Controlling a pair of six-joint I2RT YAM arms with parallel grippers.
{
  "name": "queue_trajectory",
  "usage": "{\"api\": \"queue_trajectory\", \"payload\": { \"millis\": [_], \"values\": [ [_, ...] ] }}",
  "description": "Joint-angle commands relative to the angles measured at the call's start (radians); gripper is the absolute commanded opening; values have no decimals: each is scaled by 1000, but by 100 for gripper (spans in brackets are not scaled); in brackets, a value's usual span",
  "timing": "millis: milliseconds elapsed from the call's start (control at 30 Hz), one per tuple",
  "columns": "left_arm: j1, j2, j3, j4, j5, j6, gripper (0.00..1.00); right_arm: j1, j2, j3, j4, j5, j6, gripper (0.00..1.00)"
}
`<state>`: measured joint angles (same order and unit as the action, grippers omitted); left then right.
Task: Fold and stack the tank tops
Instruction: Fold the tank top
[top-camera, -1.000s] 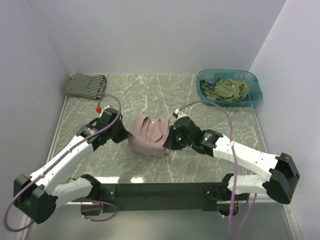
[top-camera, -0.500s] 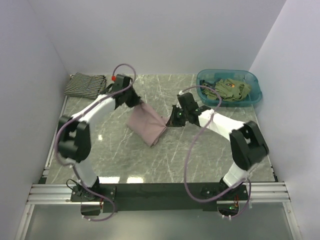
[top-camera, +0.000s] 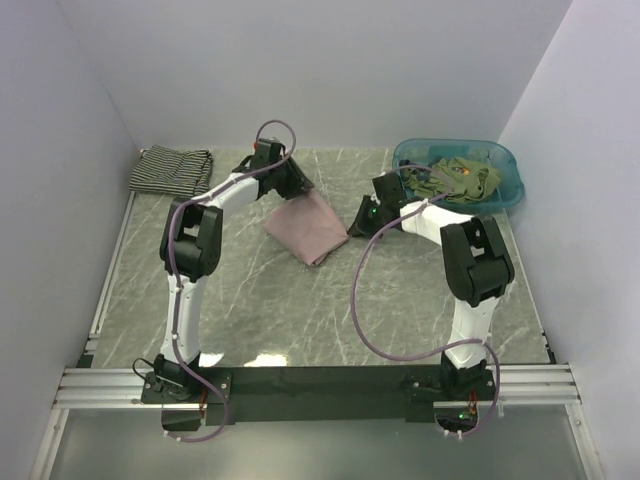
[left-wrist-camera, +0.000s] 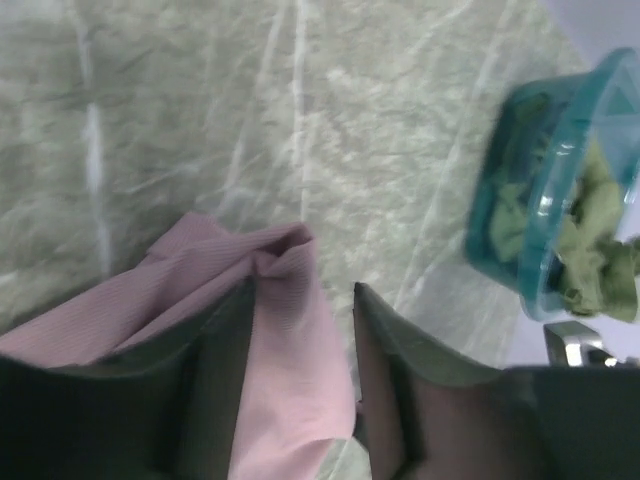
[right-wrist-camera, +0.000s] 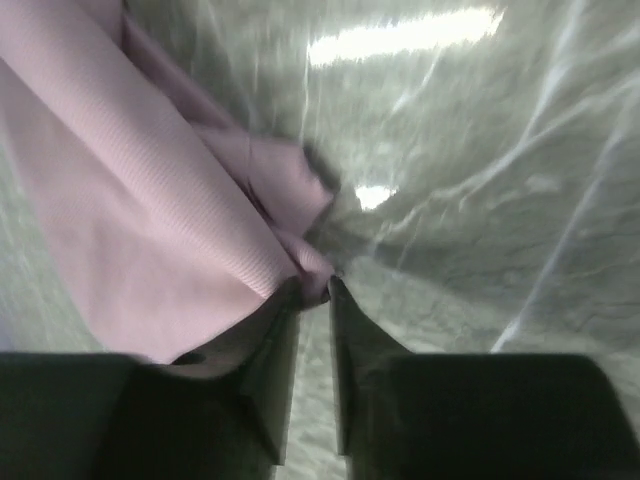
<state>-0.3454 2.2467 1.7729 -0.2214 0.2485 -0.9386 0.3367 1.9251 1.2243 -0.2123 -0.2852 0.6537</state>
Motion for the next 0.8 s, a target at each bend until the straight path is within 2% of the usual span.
{"api": "queue_trajectory", "payload": {
  "millis": [0,67,100,133,200,233,267,367,400,500,600,700,767],
  "values": [
    [22,-42,11,178,83,12,53,-10,-9,86,-28,102,-15,35],
    [31,-70,14,168,69,29,58,-10,-29,104,-51,153,-23,43],
    [45,-111,11,154,54,52,62,4,-47,101,-55,173,-31,55],
    [54,-137,4,122,5,61,64,16,-93,90,-59,207,-45,58],
    [78,-235,-35,50,-96,78,65,56,-167,70,-79,266,-51,59],
    [83,-268,-47,-4,-244,74,65,74,-193,35,-76,273,-52,59],
    [94,-326,-85,-124,-315,51,63,100,-218,15,-72,284,-51,59],
    [117,-442,-211,-185,-417,8,56,218,-279,-40,-65,316,-17,57],
    [120,-470,-325,-155,-393,-8,55,248,-285,-49,-65,322,-5,57],
    [123,-541,-526,-45,-272,-28,57,335,-285,-75,-58,334,53,56],
    [123,-541,-646,63,-146,-40,61,381,-276,-85,-42,357,95,56],
    [121,-492,-704,152,-16,-46,62,404,-249,-77,-41,379,109,56],
    [120,-461,-717,215,21,-58,63,409,-215,-65,-30,373,118,55]
  ]
}}
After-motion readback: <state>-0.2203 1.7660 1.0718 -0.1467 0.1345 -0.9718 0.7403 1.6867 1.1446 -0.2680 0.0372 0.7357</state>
